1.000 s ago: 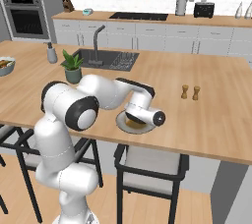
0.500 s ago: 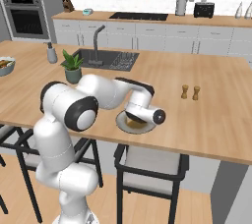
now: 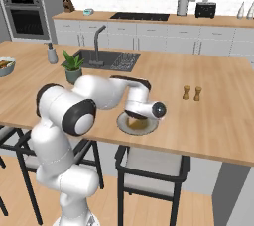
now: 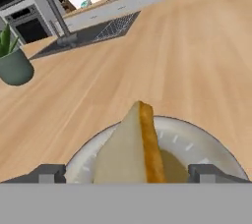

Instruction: Start the toaster. Once the lever pops up, take the bread to the plate on the dining counter.

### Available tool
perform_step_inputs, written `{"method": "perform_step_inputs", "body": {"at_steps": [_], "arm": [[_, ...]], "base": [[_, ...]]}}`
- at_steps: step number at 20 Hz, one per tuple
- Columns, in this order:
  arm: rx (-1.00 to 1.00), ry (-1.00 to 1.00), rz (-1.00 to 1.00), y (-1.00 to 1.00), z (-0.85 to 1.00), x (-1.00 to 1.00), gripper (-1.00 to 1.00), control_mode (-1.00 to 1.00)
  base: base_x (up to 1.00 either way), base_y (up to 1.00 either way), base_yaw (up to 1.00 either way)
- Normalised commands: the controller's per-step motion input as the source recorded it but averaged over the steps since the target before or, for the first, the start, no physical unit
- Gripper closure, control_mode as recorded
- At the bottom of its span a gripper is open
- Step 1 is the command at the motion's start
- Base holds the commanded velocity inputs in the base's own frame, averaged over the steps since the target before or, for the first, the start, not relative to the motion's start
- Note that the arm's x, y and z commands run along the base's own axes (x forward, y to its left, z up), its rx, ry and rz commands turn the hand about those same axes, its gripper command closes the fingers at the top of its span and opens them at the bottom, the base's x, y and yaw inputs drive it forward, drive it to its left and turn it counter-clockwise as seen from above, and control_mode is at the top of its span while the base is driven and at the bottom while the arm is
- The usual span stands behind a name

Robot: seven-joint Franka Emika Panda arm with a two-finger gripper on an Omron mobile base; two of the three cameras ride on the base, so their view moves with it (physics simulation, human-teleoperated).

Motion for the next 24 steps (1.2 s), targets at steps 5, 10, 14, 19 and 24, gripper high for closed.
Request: {"method": "perform_step_inputs", "body": {"at_steps": [5,10,14,19,24], "arm": [[-0.24,0.03,0.0,0.0,0.71,0.0,-1.0,-1.0],[-0.2,0.0,0.0,0.03,0.89,-0.07,-1.0,-1.0],[-0.17,0.01,0.0,0.19,1.0,-0.51,-1.0,-1.0],[-0.15,0.03,0.0,0.34,1.0,-0.65,-1.0,-1.0],[-0.17,0.02,0.0,0.56,1.0,-0.8,-1.0,-1.0]], "base": [[0.0,0.0,0.0],[0.0,0.0,0.0],[0.0,0.0,0.0],[0.0,0.0,0.0],[0.0,0.0,0.0]]}}
